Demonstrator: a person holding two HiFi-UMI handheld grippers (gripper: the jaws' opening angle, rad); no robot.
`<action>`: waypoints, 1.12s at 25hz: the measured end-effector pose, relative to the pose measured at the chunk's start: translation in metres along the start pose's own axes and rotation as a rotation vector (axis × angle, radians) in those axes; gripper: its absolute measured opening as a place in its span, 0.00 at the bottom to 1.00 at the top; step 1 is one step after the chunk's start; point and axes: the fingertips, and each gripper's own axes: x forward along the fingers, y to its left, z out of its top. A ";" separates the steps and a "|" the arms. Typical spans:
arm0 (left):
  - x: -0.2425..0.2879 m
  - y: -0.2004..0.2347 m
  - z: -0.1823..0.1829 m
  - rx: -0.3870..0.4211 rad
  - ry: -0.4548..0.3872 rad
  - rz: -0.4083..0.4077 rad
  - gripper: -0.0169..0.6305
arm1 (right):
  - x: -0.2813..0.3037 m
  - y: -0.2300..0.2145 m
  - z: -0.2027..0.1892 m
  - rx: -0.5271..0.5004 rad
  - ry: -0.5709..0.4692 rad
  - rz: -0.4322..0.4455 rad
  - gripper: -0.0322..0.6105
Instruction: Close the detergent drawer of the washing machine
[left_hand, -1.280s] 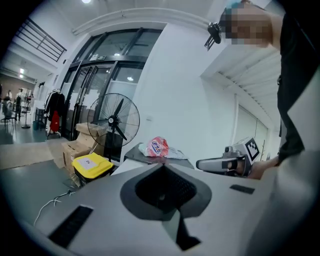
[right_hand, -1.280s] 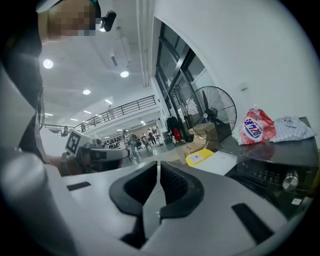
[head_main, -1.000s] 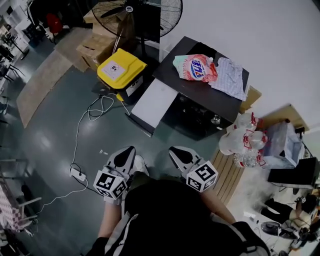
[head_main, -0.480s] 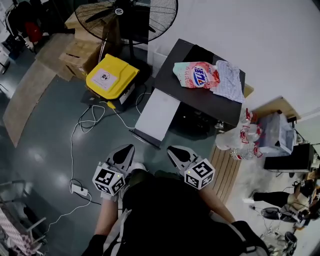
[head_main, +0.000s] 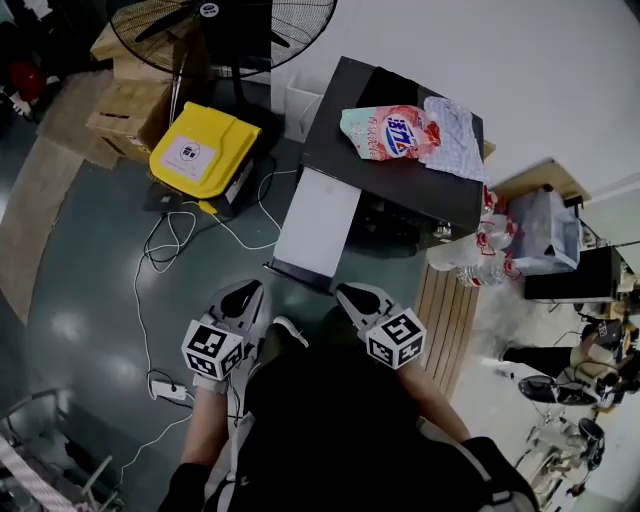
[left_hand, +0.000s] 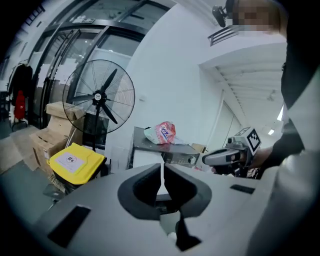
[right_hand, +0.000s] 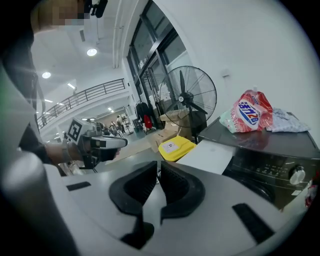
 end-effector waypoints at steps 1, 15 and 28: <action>0.003 0.004 -0.003 0.001 0.012 -0.004 0.05 | 0.003 -0.002 -0.004 -0.002 0.011 -0.008 0.10; 0.061 0.025 -0.068 0.087 0.298 -0.052 0.05 | 0.032 -0.037 -0.075 -0.037 0.204 -0.015 0.11; 0.095 0.043 -0.137 0.321 0.600 -0.065 0.26 | 0.047 -0.050 -0.139 -0.038 0.368 0.050 0.25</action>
